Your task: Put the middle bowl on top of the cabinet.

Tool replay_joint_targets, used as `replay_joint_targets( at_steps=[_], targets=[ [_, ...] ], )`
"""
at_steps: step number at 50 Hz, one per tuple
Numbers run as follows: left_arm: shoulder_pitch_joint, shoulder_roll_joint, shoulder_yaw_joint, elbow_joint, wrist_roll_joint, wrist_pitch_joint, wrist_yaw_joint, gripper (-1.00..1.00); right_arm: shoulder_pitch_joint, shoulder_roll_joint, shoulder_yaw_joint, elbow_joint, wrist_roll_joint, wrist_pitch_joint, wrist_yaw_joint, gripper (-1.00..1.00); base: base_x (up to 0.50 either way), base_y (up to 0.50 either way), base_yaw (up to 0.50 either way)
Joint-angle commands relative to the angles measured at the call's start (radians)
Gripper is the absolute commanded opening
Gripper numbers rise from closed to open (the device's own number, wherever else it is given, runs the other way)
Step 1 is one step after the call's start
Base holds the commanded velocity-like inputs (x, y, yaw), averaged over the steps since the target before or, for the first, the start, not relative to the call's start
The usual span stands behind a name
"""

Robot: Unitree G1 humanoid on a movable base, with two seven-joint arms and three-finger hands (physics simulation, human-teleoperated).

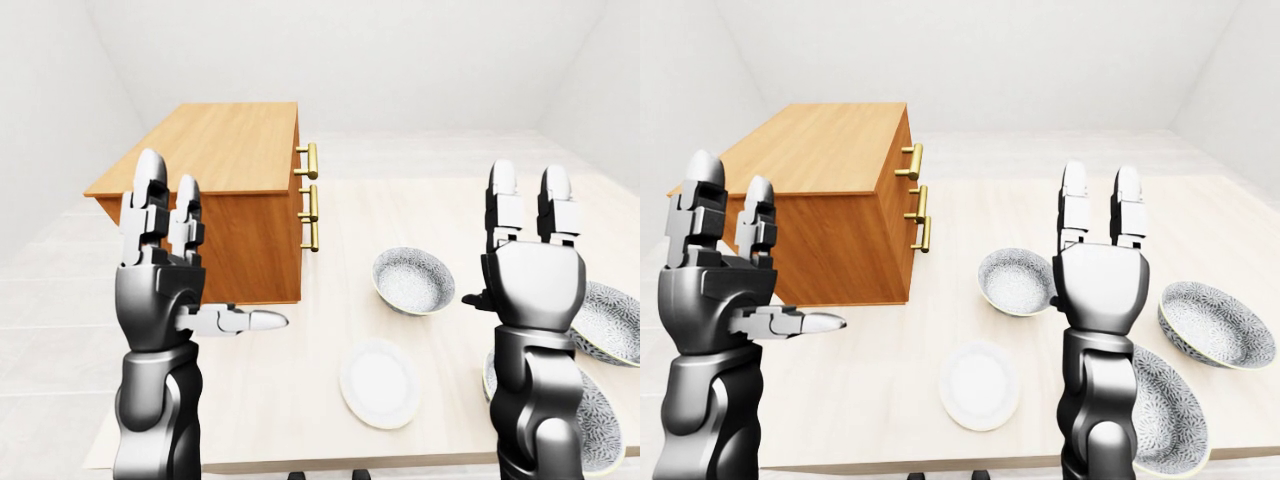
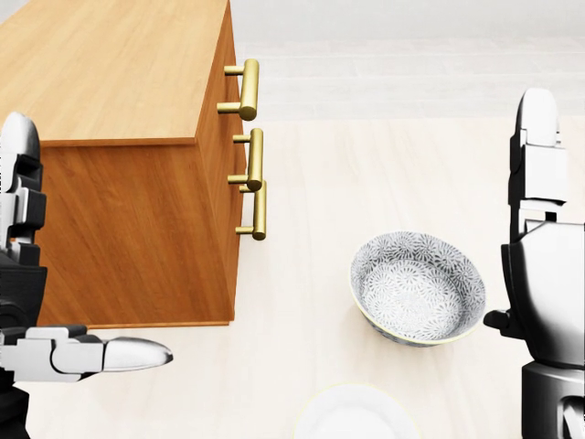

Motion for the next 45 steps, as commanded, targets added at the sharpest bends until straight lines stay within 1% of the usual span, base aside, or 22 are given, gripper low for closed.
replay_joint_targets(
  at_steps=[1,3,5,31,32,33,34,35,36,37,38,39,40,41,42,45],
  targets=[
    [0.006,0.004,-0.015,-0.025,0.033,0.000,-0.015,1.00,0.008,0.004,-0.001,0.024,-0.003,0.000,-0.022,1.00,0.00,0.00,0.00],
    [-0.002,-0.008,0.001,-0.013,0.012,0.000,-0.009,1.00,0.008,0.003,0.002,0.028,-0.002,0.000,-0.021,1.00,0.00,0.00,0.00],
    [0.001,-0.008,0.003,-0.017,0.003,0.000,-0.011,1.00,0.005,0.002,0.001,0.023,-0.001,0.000,-0.014,1.00,0.00,0.00,0.00],
    [0.003,-0.005,0.001,-0.017,0.006,0.000,-0.008,1.00,0.001,0.002,0.004,0.027,-0.004,0.000,-0.015,1.00,0.00,0.00,0.00],
    [0.009,-0.009,-0.002,-0.012,0.004,0.000,-0.009,1.00,0.026,-0.006,0.015,0.045,-0.028,0.000,-0.063,1.00,0.00,0.00,0.00],
    [0.012,-0.009,-0.004,-0.005,0.007,0.000,-0.009,1.00,0.049,-0.021,0.038,0.055,-0.120,0.000,-0.095,1.00,0.00,0.00,0.00],
    [0.015,-0.013,0.001,-0.006,-0.007,0.000,-0.002,1.00,0.075,-0.017,0.034,0.047,-0.121,0.000,-0.106,1.00,0.00,0.00,0.00],
    [0.021,-0.023,0.012,0.004,-0.031,0.000,0.000,1.00,0.099,-0.009,0.038,0.086,-0.120,0.000,-0.164,1.00,0.00,0.00,0.00],
    [0.024,-0.021,0.014,0.008,-0.031,0.000,-0.002,1.00,0.089,-0.009,0.025,0.052,-0.089,0.000,-0.116,1.00,0.00,0.00,0.00],
    [0.030,-0.014,0.015,0.005,-0.025,0.000,-0.003,1.00,0.087,-0.014,0.006,0.066,-0.110,0.000,-0.114,1.00,0.00,0.00,0.00],
    [0.030,-0.014,0.014,0.005,-0.025,0.000,-0.003,1.00,0.087,-0.014,0.006,0.066,-0.111,0.000,-0.114,1.00,0.00,0.00,0.00],
    [0.019,-0.010,0.019,0.000,-0.030,0.000,0.001,1.00,0.098,-0.029,-0.012,0.066,-0.102,0.000,-0.118,1.00,0.00,0.00,0.00],
    [0.016,-0.009,0.021,0.000,-0.031,0.000,0.002,1.00,0.110,-0.024,-0.015,0.079,-0.105,0.000,-0.143,1.00,0.00,0.00,0.00],
    [0.015,-0.001,0.024,0.000,-0.018,0.000,0.008,1.00,0.105,-0.046,-0.034,0.049,-0.126,0.000,-0.111,1.00,0.00,0.00,0.00],
    [0.008,0.000,0.028,-0.011,-0.026,0.000,0.006,1.00,0.104,-0.049,-0.053,0.038,-0.108,0.000,-0.087,1.00,0.00,0.00,0.00],
    [0.007,0.003,0.026,0.004,-0.008,0.000,0.003,1.00,0.102,-0.052,-0.087,0.009,-0.092,0.000,-0.064,1.00,0.00,0.00,0.00]
  ],
)
